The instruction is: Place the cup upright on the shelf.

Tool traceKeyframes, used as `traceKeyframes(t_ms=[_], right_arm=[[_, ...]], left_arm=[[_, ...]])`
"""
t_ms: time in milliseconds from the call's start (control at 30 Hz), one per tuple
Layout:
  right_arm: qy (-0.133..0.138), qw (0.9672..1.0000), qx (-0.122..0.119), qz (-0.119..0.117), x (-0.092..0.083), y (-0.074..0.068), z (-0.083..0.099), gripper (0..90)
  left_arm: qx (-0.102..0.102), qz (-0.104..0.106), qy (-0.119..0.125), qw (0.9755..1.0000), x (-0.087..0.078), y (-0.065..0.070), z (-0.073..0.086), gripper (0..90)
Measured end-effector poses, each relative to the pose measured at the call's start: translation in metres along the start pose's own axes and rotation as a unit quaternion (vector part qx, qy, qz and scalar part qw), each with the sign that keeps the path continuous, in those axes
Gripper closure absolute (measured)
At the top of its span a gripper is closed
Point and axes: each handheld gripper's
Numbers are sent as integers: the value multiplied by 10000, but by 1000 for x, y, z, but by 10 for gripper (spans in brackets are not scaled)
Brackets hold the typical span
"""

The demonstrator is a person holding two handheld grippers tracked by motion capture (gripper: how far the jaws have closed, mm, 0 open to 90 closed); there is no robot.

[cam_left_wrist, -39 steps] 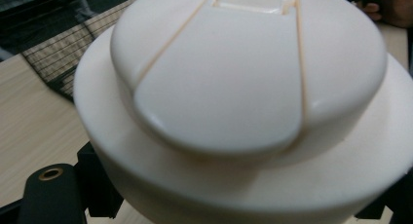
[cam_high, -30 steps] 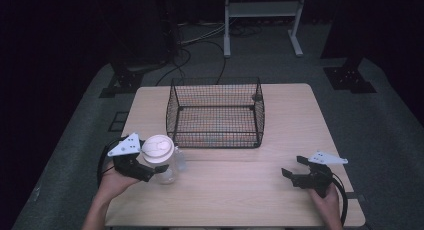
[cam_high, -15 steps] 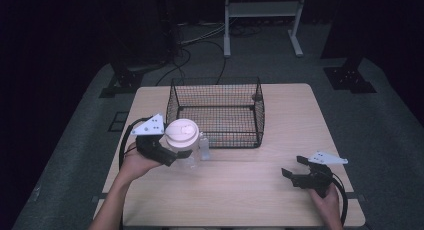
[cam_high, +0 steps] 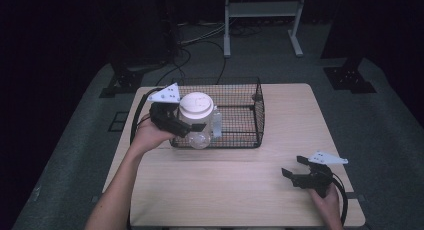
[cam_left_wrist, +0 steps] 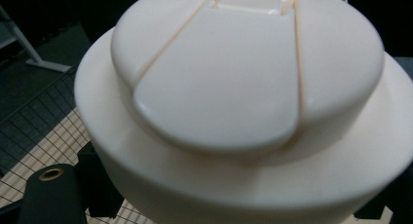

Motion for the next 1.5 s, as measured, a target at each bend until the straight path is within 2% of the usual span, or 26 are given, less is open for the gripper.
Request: traceKeyframes(t_ms=[233,400,500,600,933,1233,1500], right_arm=[[9,10000,11,2,0,0,0,146],[10,10000,14,5,0,0,0,146],[16,10000,21,4,-1,0,0,146],[17,10000,17,-1,-1,0,0,146],[35,10000,14,11,-1,0,0,146],[46,10000,9,9,-1,-1,0,146],[51,10000,16,-7,-2,0,0,146]], left_arm=[[-2,-26,-42,10000,11,-19,-24,153],[17,-81,-155,9998,20,-30,-32,153],[-51,-98,-209,9997,32,-41,-35,153],[-94,-88,-240,9996,38,-46,-35,153],[-394,-107,-255,9988,68,-71,-21,153],[-523,-121,-309,9981,83,-80,-8,153],[-638,-100,-420,9970,102,-85,10,153]])
Point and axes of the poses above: each handheld gripper's, and its own axes: x roughly forward along the jaws, z roughly out of its underside, y roughly to its right, and after that the axes turned 1 degree about x, right-handed
